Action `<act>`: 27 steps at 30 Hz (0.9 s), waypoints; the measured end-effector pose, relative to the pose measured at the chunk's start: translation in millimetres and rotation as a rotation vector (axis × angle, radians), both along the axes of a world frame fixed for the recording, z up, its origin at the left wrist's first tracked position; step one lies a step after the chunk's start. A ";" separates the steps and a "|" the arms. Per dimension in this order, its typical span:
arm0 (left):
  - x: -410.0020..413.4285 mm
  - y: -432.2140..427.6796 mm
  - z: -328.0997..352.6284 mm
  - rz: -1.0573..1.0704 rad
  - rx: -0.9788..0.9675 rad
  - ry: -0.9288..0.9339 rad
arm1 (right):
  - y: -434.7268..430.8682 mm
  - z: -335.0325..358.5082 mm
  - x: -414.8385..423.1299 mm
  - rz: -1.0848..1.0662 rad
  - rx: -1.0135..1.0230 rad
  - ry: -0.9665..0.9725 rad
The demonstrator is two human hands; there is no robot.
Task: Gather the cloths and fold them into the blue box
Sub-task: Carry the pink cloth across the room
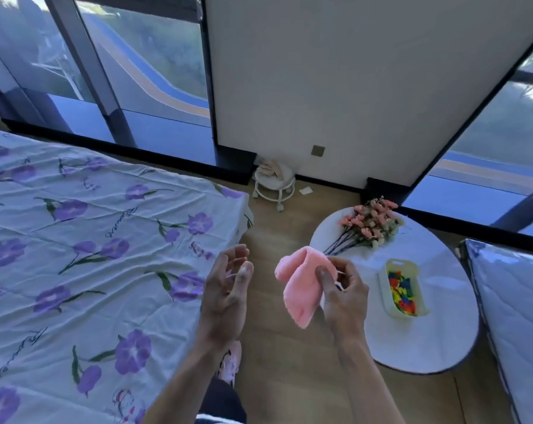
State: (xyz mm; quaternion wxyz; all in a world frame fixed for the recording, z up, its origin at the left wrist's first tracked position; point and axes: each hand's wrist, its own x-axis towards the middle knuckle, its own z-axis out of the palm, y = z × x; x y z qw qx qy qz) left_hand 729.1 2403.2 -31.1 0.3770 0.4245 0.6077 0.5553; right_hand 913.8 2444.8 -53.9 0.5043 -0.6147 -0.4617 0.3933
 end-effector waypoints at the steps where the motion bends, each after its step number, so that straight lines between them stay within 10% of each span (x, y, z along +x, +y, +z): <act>1: -8.9 26.1 0.0 -0.012 0.000 0.004 | 21.8 -0.1 -7.7 -0.004 -0.003 -0.010; 27: -55.0 624.9 -56.8 -0.170 -0.168 0.097 | 584.8 -46.2 -49.1 -0.116 -0.124 -0.015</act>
